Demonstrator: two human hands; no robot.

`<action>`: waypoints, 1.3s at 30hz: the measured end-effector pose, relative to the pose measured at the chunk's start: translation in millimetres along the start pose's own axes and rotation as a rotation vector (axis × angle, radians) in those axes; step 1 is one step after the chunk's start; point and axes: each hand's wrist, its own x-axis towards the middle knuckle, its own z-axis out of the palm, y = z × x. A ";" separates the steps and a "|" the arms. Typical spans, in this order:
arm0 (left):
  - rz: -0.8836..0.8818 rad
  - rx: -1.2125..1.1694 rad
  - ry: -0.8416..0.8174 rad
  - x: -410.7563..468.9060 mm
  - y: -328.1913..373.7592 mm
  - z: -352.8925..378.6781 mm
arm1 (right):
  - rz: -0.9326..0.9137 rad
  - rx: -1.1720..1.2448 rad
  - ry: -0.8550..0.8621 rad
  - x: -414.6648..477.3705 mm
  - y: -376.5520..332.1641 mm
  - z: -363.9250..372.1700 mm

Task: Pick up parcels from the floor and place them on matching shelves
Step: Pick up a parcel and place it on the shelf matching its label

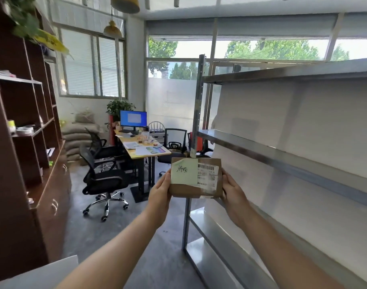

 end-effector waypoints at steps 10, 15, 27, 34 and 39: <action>-0.069 -0.014 0.068 45.0 -14.3 -60.2 | 0.080 0.009 -0.049 62.9 64.6 38.1; -0.075 0.019 0.078 79.4 -18.0 -59.5 | 0.094 0.006 -0.071 100.7 78.4 41.4; -0.015 0.074 0.126 199.9 -9.5 -22.5 | 0.095 0.086 -0.138 238.8 71.9 32.6; -0.025 0.065 0.168 256.0 -18.9 -10.7 | 0.118 0.100 -0.156 311.8 88.6 24.2; -0.036 0.053 0.242 279.3 -29.6 -18.4 | 0.153 0.121 -0.190 342.9 106.5 32.5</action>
